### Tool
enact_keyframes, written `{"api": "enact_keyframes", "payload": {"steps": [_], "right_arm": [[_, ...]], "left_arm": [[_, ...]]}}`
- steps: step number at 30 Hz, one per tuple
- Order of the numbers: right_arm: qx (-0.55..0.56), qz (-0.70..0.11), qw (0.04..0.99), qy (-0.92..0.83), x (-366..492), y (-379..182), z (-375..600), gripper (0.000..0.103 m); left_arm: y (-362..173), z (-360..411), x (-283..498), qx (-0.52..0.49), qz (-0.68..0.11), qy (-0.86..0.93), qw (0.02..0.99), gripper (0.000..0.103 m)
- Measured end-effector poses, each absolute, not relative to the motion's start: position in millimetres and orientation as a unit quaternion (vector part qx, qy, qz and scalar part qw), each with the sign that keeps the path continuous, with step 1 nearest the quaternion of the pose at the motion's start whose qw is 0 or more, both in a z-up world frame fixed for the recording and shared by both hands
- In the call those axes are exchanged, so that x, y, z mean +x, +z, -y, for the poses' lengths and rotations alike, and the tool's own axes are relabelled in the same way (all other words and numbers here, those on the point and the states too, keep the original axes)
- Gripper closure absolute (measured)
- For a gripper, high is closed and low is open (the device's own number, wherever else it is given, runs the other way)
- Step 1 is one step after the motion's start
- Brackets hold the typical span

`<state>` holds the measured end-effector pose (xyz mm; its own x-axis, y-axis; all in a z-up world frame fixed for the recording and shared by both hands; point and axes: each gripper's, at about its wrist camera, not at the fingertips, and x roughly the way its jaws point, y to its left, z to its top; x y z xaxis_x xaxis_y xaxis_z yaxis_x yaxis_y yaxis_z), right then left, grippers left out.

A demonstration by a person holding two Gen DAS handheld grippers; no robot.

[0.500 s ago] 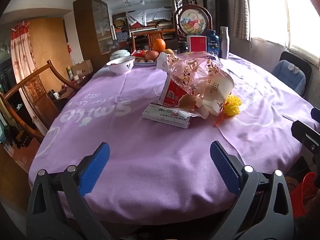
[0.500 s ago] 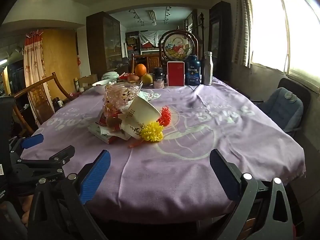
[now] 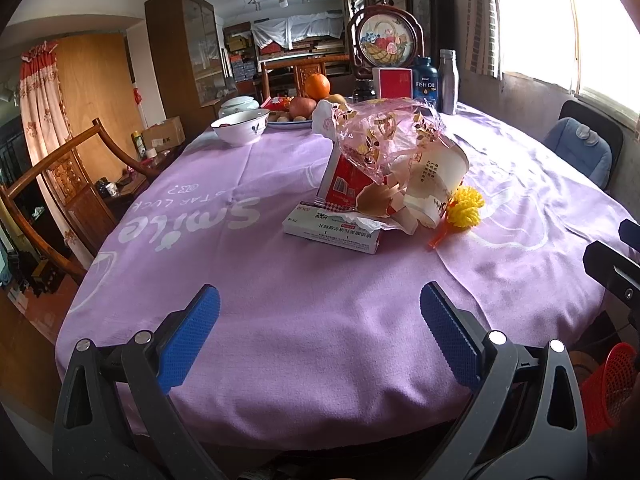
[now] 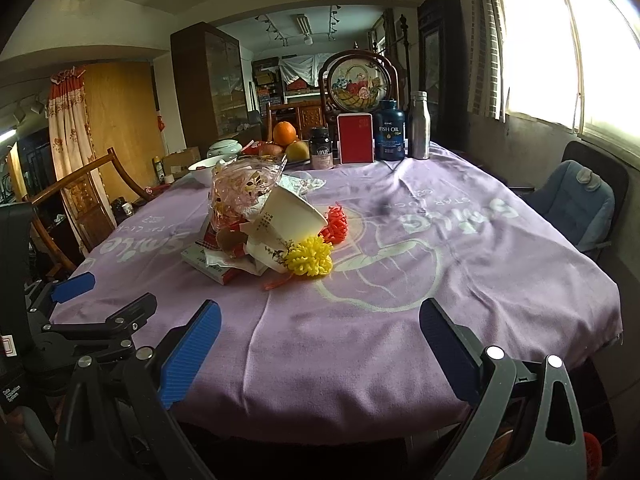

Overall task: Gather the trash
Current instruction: 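Move both tools toward the trash pile on the tablecloth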

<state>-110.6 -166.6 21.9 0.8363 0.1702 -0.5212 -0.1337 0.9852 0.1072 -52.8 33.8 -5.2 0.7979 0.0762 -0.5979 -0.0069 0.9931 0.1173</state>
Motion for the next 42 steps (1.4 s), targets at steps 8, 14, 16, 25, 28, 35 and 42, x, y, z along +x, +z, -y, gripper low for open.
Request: {"api": "enact_keyframes", "payload": {"steps": [8, 14, 16, 25, 28, 35, 42], "right_arm": [[0.004, -0.278, 0.958, 0.074, -105, 17, 166, 0.006], [0.012, -0.274, 0.959, 0.076, -105, 17, 167, 0.006], [0.012, -0.275, 0.958, 0.076, -104, 16, 167, 0.006], [0.021, -0.282, 0.956, 0.079, -102, 15, 168, 0.006], [0.029, -0.283, 0.955, 0.08, -101, 14, 169, 0.006], [0.055, -0.323, 0.942, 0.081, -94, 12, 173, 0.006], [0.055, -0.32, 0.943, 0.072, -89, 4, 178, 0.006]], "left_arm": [[-8, -33, -52, 0.057, -0.32, 0.021, 0.945, 0.007], [-8, -31, -50, 0.058, -0.323, 0.019, 0.944, 0.007], [-9, -30, -49, 0.058, -0.325, 0.019, 0.944, 0.007], [-10, -29, -47, 0.059, -0.329, 0.018, 0.942, 0.007], [-11, -28, -46, 0.059, -0.331, 0.018, 0.941, 0.007], [-16, -27, -41, 0.06, -0.339, 0.014, 0.939, 0.007], [-19, -38, -28, 0.037, -0.358, -0.003, 0.933, 0.007]]}}
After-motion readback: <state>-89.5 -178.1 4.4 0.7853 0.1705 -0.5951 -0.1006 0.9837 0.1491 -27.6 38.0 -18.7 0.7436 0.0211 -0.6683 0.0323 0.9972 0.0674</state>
